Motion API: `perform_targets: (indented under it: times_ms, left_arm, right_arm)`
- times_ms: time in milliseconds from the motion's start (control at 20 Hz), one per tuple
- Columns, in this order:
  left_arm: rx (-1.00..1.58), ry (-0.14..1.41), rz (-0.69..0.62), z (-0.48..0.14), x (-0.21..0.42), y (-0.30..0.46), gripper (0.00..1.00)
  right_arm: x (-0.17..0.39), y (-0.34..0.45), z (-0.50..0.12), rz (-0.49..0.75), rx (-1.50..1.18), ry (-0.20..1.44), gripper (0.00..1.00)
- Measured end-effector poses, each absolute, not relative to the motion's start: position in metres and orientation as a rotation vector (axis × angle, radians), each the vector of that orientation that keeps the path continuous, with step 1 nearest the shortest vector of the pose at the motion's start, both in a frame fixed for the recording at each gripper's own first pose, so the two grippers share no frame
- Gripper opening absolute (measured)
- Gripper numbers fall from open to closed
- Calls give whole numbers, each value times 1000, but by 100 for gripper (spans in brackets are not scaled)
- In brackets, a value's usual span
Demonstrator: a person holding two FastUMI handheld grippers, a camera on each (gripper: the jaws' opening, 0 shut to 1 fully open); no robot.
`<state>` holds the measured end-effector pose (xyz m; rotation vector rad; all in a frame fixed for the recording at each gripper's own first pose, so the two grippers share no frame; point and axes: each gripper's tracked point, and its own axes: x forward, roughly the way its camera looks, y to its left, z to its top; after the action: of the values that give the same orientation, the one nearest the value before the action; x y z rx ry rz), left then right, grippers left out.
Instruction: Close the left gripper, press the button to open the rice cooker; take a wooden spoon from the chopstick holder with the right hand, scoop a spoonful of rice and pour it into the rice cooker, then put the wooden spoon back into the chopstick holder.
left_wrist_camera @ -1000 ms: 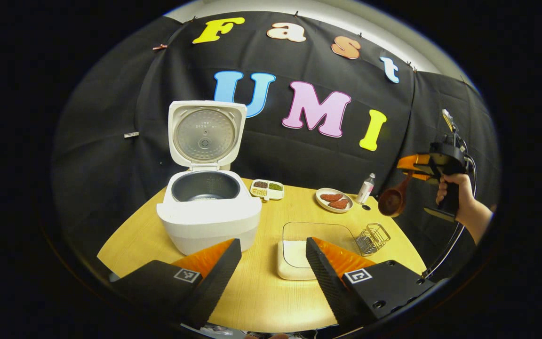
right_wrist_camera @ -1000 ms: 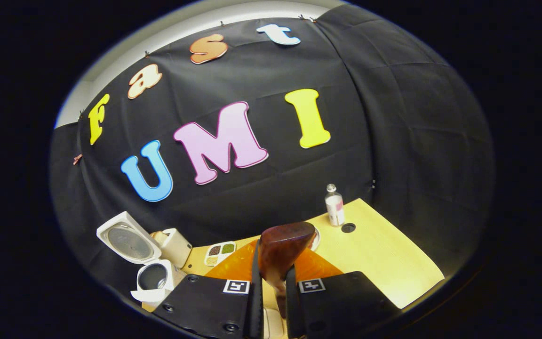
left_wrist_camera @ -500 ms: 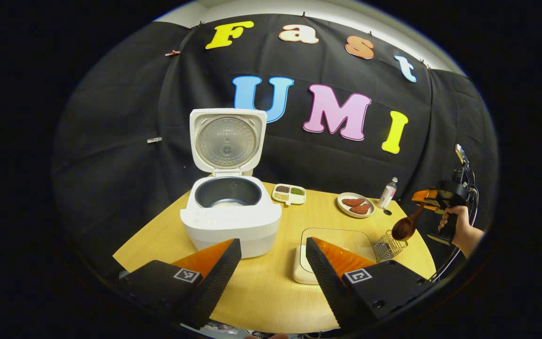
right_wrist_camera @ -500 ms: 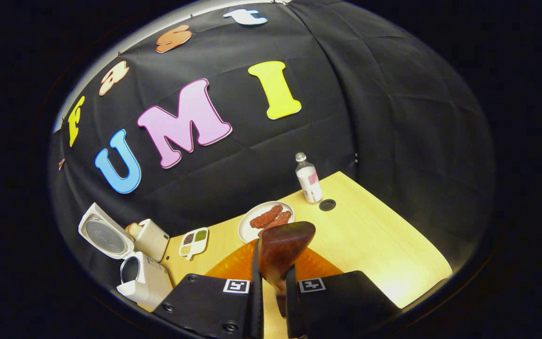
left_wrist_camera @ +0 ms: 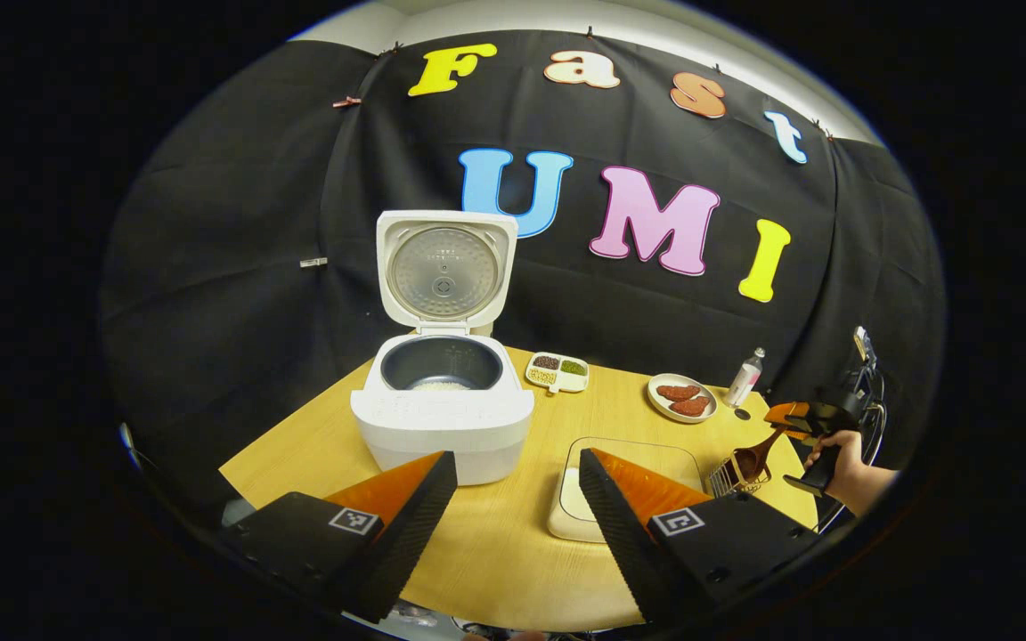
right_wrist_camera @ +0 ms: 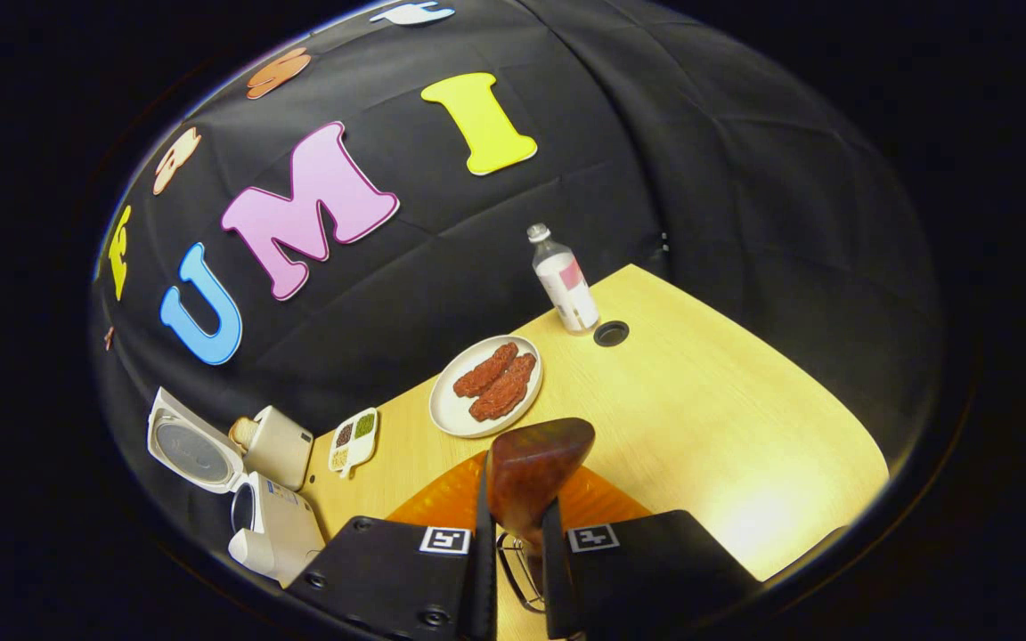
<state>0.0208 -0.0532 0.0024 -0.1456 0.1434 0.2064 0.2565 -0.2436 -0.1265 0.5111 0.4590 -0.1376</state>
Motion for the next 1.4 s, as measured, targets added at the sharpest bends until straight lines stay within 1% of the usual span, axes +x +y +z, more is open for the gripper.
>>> perform_targets:
  times_ms: [150,250,300,350,450,500,550,750,900,1050,1200,1250,1400]
  left_arm:
    - [-153,152,214,-1,18,-56,95]
    - [-161,153,216,-2,18,-57,95]
    - [-161,150,218,0,18,-56,95]
    - [-159,144,219,2,19,-54,95]
    - [-151,132,222,9,23,-50,96]
    - [-149,120,221,14,26,-47,95]
    - [-150,108,221,19,28,-43,95]
    - [-132,67,238,43,40,-22,95]
    - [-128,17,238,75,52,-5,95]
    - [-88,-37,244,115,65,12,95]
    - [-7,-79,263,158,80,32,95]
    - [21,-80,285,169,87,42,95]
    - [41,-74,279,199,115,59,95]
  right_arm:
    - [252,-243,-140,-134,524,491,27]
    - [251,-246,-135,-138,547,473,29]
    - [251,-249,-134,-143,547,467,34]
    - [251,-251,-133,-145,543,461,54]
    - [239,-254,-134,-147,522,470,88]
    - [234,-257,-135,-156,494,470,89]
    - [232,-260,-134,-162,468,463,100]
    - [211,-264,-125,-189,381,455,98]
    - [188,-279,-117,-223,300,429,99]
    - [162,-292,-98,-256,197,370,99]
    - [135,-291,-72,-261,105,299,98]
    - [126,-288,-65,-259,77,278,98]
    - [105,-271,-43,-233,30,234,99]
